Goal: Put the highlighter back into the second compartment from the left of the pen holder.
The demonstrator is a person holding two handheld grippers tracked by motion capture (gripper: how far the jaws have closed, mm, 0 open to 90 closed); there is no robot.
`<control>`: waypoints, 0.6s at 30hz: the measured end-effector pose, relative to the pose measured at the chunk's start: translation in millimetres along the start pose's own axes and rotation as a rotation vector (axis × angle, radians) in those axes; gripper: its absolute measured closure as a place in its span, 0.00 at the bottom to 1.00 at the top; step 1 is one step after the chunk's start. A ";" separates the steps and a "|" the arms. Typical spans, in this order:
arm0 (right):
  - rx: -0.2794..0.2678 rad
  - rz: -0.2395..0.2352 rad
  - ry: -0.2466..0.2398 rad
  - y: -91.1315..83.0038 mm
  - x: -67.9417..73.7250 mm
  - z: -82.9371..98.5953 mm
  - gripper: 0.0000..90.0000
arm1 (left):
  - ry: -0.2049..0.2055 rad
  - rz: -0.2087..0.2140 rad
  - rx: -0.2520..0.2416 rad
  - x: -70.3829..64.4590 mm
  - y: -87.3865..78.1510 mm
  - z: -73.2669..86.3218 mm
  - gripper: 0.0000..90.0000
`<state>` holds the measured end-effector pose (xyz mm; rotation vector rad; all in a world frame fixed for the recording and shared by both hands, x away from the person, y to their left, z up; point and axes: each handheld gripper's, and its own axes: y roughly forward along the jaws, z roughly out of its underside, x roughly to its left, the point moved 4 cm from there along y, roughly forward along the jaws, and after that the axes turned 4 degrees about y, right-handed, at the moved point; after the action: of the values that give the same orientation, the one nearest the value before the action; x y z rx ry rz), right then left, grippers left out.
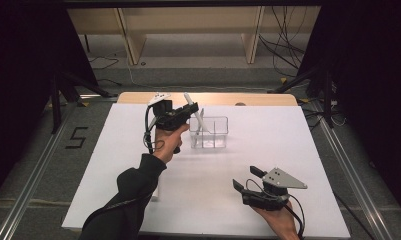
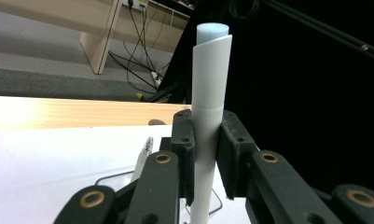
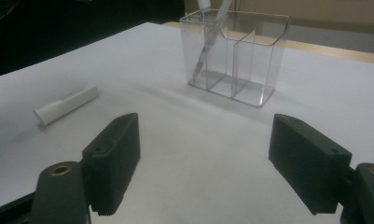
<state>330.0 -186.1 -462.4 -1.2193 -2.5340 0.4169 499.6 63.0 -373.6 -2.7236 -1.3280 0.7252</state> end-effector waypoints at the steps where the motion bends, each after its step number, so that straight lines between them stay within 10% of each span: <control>1: 0.000 -0.002 0.000 0.2 0.2 0.1 0.28 | 0.004 -0.007 -0.002 1.0 1.8 -0.7 0.86; 18: 0.001 -0.004 0.007 0.5 -0.6 0.3 0.29 | 0.031 -0.064 0.024 6.6 28.6 1.5 0.86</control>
<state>330.6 -186.3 -463.0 -1.2131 -2.5299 0.4126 523.6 49.5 -384.0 -2.6492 -1.3836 0.6867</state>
